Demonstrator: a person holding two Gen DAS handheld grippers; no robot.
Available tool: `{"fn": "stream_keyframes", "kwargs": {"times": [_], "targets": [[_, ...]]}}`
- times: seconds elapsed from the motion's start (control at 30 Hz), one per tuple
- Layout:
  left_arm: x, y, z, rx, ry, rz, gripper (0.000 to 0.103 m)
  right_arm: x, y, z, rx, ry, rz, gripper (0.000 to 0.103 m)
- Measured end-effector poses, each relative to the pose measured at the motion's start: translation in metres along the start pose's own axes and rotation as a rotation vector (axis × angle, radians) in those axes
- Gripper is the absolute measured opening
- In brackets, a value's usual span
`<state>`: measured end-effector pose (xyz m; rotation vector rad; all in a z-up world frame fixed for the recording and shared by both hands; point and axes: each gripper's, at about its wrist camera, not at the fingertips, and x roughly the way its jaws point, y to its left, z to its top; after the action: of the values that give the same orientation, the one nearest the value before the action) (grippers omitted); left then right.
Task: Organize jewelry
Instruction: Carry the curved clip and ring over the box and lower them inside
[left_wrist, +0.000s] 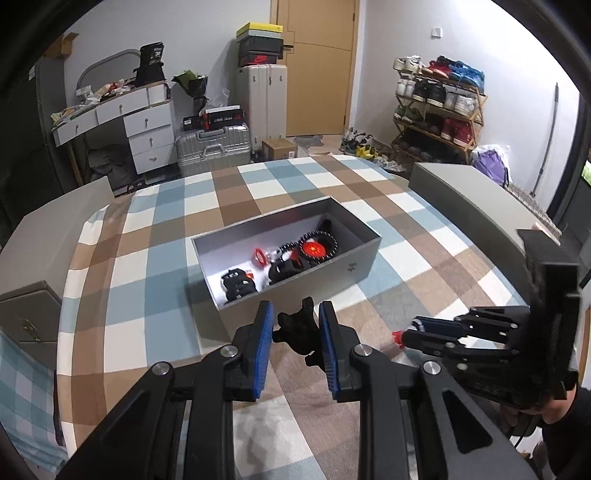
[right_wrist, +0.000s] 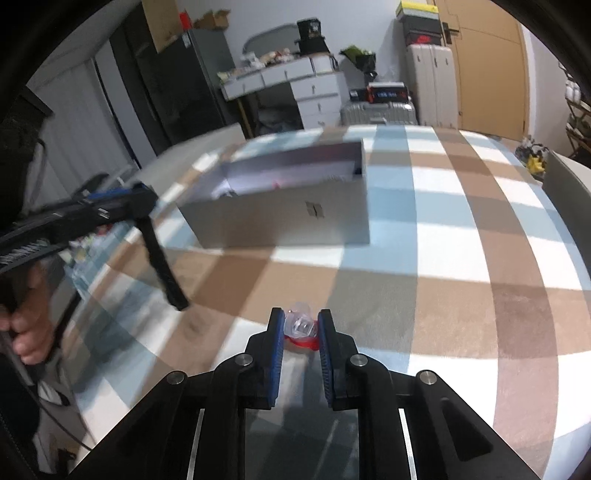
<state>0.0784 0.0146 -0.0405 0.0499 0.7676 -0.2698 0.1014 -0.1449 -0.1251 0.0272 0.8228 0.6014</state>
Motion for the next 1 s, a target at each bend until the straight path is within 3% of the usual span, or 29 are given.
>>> {"fn": "stream_keyframes", "kwargs": {"times": [0.37, 0.63, 1.0], "targets": [[0.007, 0.023, 0.036, -0.097, -0.041, 0.003, 0.020, -0.020, 0.011, 0.068, -0.031, -0.146, 0.095, 0.017], [0.029, 0.044, 0.053, -0.221, -0.047, -0.006, 0.020, 0.000, 0.004, 0.105, -0.026, -0.170, 0.116, 0.017], [0.054, 0.048, 0.058, -0.284, -0.020, -0.016, 0.020, 0.036, -0.004, 0.123, -0.021, -0.150, 0.110, 0.017]]}}
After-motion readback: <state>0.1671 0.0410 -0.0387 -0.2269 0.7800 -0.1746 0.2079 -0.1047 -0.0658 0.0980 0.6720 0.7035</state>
